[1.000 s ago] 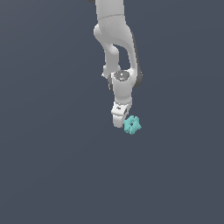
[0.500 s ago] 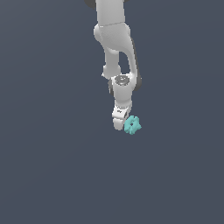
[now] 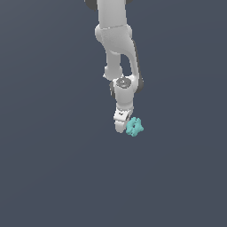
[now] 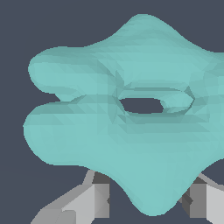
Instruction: Pick up the object and move it to a goal position.
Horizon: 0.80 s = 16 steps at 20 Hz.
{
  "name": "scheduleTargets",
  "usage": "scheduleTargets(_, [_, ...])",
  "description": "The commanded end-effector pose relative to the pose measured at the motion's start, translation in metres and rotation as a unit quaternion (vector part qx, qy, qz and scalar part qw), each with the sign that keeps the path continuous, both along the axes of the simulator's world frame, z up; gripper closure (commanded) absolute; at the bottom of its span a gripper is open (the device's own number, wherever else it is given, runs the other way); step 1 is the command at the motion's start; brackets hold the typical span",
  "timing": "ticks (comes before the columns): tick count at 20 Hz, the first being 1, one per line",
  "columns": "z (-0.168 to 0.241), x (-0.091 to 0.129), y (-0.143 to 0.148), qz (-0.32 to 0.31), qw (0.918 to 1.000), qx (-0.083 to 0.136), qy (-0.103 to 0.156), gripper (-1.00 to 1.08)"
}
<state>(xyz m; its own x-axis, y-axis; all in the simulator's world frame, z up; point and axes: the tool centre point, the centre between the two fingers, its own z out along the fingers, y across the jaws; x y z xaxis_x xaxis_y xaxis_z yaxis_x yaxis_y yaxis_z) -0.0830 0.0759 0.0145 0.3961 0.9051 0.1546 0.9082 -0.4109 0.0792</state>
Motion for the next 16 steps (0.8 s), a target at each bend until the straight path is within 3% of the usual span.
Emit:
scheduleTargets(1, [0.000,0.000,0.000,0.000,1.0000,0.000,0.000,1.08])
scheduleTargets(9, [0.001,0.004,-0.003,0.000,1.0000,0.000,0.000,1.08])
scheduleTargets(16, [0.008,0.027,-0.021,0.000,1.0000,0.000,0.000,1.08])
